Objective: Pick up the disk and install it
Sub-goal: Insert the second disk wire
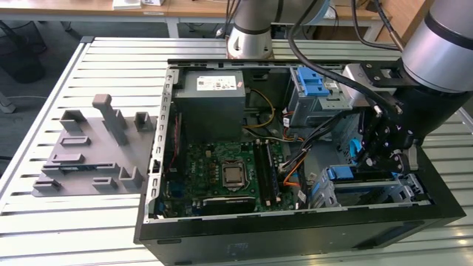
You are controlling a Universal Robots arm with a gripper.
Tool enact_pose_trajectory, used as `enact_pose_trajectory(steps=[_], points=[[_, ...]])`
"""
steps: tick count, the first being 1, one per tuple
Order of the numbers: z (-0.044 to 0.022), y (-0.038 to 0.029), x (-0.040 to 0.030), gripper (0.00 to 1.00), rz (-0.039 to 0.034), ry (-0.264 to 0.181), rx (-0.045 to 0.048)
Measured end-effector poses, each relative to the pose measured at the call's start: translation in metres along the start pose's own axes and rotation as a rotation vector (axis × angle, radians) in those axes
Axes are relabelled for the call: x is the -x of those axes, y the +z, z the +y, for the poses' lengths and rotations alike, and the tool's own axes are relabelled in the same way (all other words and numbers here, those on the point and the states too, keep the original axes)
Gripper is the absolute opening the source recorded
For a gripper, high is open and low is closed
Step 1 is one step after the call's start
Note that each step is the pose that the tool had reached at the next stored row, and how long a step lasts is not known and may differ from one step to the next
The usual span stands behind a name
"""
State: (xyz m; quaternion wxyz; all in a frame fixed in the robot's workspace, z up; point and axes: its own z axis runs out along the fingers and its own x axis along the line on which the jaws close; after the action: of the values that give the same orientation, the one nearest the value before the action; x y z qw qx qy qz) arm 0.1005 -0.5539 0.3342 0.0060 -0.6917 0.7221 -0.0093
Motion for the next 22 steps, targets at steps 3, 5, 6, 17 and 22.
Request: enact_pose_trajectory(steps=[3, 5, 6, 17, 22], points=[[-0.0002, 0.0006, 0.0, 0.16, 0.0, 0.0, 0.0], [-0.0002, 0.0012, 0.0, 0.16, -0.0001, 0.0, 0.0], [-0.0002, 0.0016, 0.0, 0.16, -0.0001, 0.0, 0.0], [-0.0003, 0.0047, 0.0, 0.16, 0.0001, 0.0, 0.0], [-0.0003, 0.0049, 0.0001, 0.16, -0.0002, 0.0, 0.0]])
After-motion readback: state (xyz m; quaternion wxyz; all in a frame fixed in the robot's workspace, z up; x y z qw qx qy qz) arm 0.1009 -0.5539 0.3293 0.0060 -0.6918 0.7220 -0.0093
